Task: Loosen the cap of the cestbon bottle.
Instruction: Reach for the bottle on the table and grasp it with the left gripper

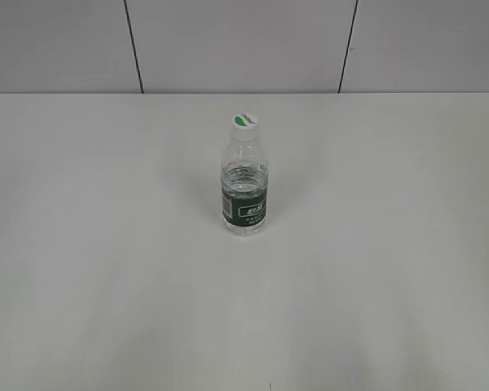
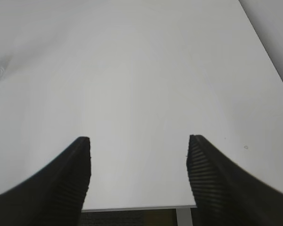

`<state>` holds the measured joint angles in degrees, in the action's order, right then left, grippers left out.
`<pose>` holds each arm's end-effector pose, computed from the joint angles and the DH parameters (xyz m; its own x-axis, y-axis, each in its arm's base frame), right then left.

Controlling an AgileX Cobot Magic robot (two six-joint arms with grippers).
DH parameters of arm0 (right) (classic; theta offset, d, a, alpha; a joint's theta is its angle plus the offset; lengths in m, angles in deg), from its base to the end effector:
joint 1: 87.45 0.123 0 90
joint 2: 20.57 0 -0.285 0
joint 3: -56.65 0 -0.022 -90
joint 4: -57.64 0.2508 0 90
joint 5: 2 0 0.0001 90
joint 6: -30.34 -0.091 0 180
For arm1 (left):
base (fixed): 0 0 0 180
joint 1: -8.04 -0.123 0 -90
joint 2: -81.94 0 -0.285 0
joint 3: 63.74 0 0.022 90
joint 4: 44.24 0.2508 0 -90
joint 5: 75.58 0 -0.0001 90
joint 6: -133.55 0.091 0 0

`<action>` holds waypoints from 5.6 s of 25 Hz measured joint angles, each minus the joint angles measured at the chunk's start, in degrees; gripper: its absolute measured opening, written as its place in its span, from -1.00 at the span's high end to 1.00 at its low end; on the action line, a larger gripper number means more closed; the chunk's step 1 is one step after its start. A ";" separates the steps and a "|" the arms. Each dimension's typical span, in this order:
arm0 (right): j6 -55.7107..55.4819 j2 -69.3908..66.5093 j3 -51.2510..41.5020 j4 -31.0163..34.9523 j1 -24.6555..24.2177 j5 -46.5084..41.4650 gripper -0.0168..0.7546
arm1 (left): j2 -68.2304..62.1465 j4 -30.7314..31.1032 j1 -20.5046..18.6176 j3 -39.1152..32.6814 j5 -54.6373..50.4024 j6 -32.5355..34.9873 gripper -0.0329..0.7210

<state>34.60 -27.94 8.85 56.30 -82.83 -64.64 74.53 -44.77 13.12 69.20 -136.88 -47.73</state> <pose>-0.0087 -0.0026 0.2783 -0.4580 -0.1223 -0.8805 -0.1015 0.9912 -0.0848 -0.0094 0.0001 0.2838 -0.4354 0.0118 -0.9001 0.0842 0.9961 -0.0276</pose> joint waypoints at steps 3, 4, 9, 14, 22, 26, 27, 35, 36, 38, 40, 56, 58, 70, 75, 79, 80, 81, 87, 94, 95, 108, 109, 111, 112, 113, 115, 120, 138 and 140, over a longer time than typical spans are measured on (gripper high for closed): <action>0.00 0.00 0.00 0.00 0.00 0.00 -0.31 | 0.00 0.00 0.00 0.00 0.00 0.00 -0.25; 0.00 0.00 0.00 0.00 0.00 0.00 -0.31 | 0.00 0.00 0.00 0.00 0.00 0.00 -0.25; 0.00 0.00 0.00 0.00 0.00 0.00 -0.31 | 0.00 0.00 0.00 0.00 0.00 0.00 -0.25; 0.00 0.00 0.00 0.00 0.00 0.00 -0.31 | 0.00 0.00 0.00 0.00 0.05 0.00 -0.25; 0.00 0.00 0.00 0.00 0.00 0.00 -0.31 | -3.48 0.53 0.00 2.50 11.23 0.00 -0.25; 0.00 0.00 0.00 0.00 0.00 0.00 -0.31 | -10.33 1.05 0.00 2.56 23.20 0.00 -0.25; 0.00 0.00 0.00 0.00 0.00 0.00 -0.31 | -12.56 1.26 0.00 2.56 27.05 0.00 -0.25; 0.00 0.00 0.00 0.00 0.00 0.00 -0.31 | -34.25 1.56 0.00 2.74 55.09 0.01 -0.23; 0.00 0.00 0.00 -0.10 0.00 0.00 -0.31 | -37.54 1.63 0.00 2.74 57.68 0.01 -0.22; 0.00 0.00 0.00 -0.44 0.00 0.00 -0.31 | -43.83 2.21 0.00 2.74 62.41 0.01 -0.20; 0.00 0.00 0.00 -0.65 0.00 0.00 -0.31 | -51.55 2.21 0.00 2.74 67.25 0.01 -0.17; 0.00 0.00 0.00 -1.29 0.00 0.05 -0.31 | -95.36 16.87 0.00 2.78 115.32 -8.74 -0.11; 0.00 0.00 0.00 -1.29 0.00 0.05 -0.31 | -100.24 20.95 0.00 2.78 120.53 -11.41 -0.11; 0.00 0.00 0.00 -1.34 0.00 0.05 -0.31 | -119.71 48.20 0.00 12.29 128.56 -19.24 -0.11; 0.00 0.00 0.00 -1.34 0.00 0.05 -0.31 | -123.27 61.72 -0.35 20.42 128.43 -27.20 -0.11; 0.00 0.00 0.00 -1.34 0.00 0.05 -0.31 | -125.62 73.07 -0.75 27.74 128.47 -32.85 -0.11; 0.00 0.00 0.00 -1.34 0.00 0.05 -0.31 | -126.06 75.29 -0.80 29.02 128.47 -33.66 -0.11; 0.00 0.00 0.00 -1.34 0.00 0.05 -0.31 | -126.59 76.95 -0.81 30.37 128.82 -34.30 -0.11; 0.00 0.00 0.00 -1.34 0.00 0.05 -0.31 | -128.81 84.46 -0.92 32.94 130.18 -35.16 0.01; 0.00 0.00 0.00 -1.34 0.00 0.01 -0.31 | -128.81 87.89 -0.92 33.07 130.31 -35.20 0.07; 0.00 0.00 0.00 -1.34 0.00 0.01 -0.31 | -128.81 87.89 -0.92 33.07 130.31 -35.25 0.07; 0.00 0.00 0.00 -1.34 0.00 0.06 -0.31 | -128.81 83.32 3.86 33.14 130.31 -40.03 -0.61; 0.00 0.00 0.00 -1.34 0.00 0.06 -0.31 | -128.81 82.79 4.17 33.14 130.31 -40.41 -0.68; 0.00 0.00 0.00 -1.34 0.00 0.06 -0.31 | -128.81 82.18 5.06 33.14 130.31 -40.74 -0.73; 0.00 0.00 0.00 -1.34 0.00 0.06 -0.31 | -128.81 81.79 5.47 33.14 130.31 -40.79 -0.74; 0.00 0.00 0.00 -1.34 0.00 0.06 -0.31 | -128.81 81.50 6.04 33.14 130.31 -40.79 -0.73; 0.00 0.00 0.00 -1.34 0.00 0.06 -0.31 | -128.81 80.92 7.24 33.14 130.31 -40.79 -0.70; 0.00 0.00 0.00 -1.39 0.00 0.06 -0.31 | -128.81 78.14 9.39 33.14 128.39 -39.81 -0.61; 0.00 0.00 0.00 -1.39 0.00 0.06 -0.31 | -133.87 71.63 11.93 36.00 126.14 -34.58 -0.52; 0.00 0.00 0.00 -1.39 0.00 0.06 -0.31 | -135.14 72.32 11.93 37.22 126.89 -34.58 -0.51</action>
<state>34.60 -27.94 8.85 54.91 -82.83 -64.58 -60.61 27.55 25.05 106.43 -9.99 -82.32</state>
